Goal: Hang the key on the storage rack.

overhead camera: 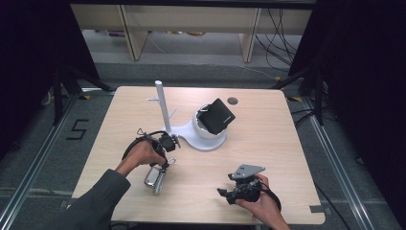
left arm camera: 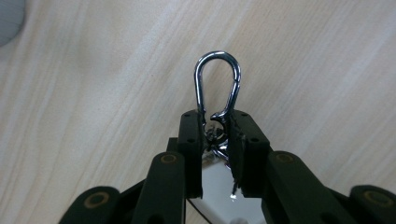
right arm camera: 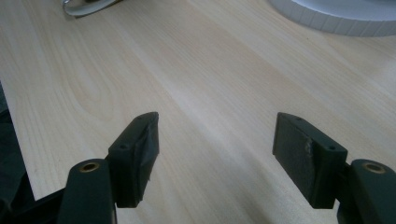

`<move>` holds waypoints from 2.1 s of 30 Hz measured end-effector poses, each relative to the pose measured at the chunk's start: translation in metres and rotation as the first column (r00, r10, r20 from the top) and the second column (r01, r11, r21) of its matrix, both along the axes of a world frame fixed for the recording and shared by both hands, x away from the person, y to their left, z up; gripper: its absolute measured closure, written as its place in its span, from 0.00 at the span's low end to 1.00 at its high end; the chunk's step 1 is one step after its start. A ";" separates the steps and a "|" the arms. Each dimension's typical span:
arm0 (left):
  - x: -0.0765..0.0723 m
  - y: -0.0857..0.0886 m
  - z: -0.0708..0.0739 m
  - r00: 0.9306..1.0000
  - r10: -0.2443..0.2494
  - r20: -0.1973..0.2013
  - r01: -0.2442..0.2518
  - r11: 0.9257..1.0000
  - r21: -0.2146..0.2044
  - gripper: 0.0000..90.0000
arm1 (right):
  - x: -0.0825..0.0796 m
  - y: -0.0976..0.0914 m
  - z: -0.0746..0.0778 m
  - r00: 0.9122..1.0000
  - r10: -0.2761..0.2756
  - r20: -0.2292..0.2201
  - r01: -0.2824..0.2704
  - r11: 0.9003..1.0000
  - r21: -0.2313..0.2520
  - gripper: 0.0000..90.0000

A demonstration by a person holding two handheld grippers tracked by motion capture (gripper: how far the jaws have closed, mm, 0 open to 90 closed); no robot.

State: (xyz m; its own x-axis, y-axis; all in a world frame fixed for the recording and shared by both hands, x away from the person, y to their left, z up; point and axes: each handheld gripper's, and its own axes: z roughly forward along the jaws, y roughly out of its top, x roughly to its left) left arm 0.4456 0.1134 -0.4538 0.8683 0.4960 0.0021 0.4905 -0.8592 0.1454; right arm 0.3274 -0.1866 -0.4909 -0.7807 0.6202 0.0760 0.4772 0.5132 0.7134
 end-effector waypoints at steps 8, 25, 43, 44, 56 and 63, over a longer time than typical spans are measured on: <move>0.003 0.018 0.034 0.998 0.043 0.045 -0.042 0.999 -0.011 0.83 | 0.000 0.000 0.000 1.000 -0.001 -0.006 0.001 1.000 -0.002 0.36; 0.012 0.049 0.117 0.981 0.135 0.143 -0.133 0.991 -0.024 0.83 | 0.001 0.000 -0.002 1.000 0.007 -0.015 -0.007 1.000 -0.007 0.36; 0.041 0.074 0.166 0.954 0.244 0.175 -0.232 0.969 -0.085 0.83 | 0.002 0.000 -0.003 1.000 0.015 -0.009 -0.015 1.000 -0.010 0.36; 0.043 0.074 0.167 0.955 0.243 0.168 -0.232 0.969 -0.082 0.83 | 0.002 0.001 -0.003 1.000 0.014 -0.006 -0.014 1.000 -0.009 0.36; 0.057 0.070 0.178 0.937 0.283 0.204 -0.268 0.959 -0.094 0.83 | 0.001 0.001 -0.003 1.000 0.017 -0.024 -0.017 1.000 -0.008 0.36; 0.068 0.067 0.172 0.931 0.305 0.199 -0.289 0.952 -0.104 0.83 | 0.001 0.003 -0.004 1.000 0.025 -0.005 -0.025 1.000 -0.012 0.36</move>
State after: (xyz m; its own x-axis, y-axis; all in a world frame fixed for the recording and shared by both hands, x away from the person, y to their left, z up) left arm 0.5134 0.1809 -0.2815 0.6650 0.7366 0.1233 0.6729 -0.6626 0.3289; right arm 0.3281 -0.1840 -0.4950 -0.7955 0.6016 0.0724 0.4676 0.5336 0.7047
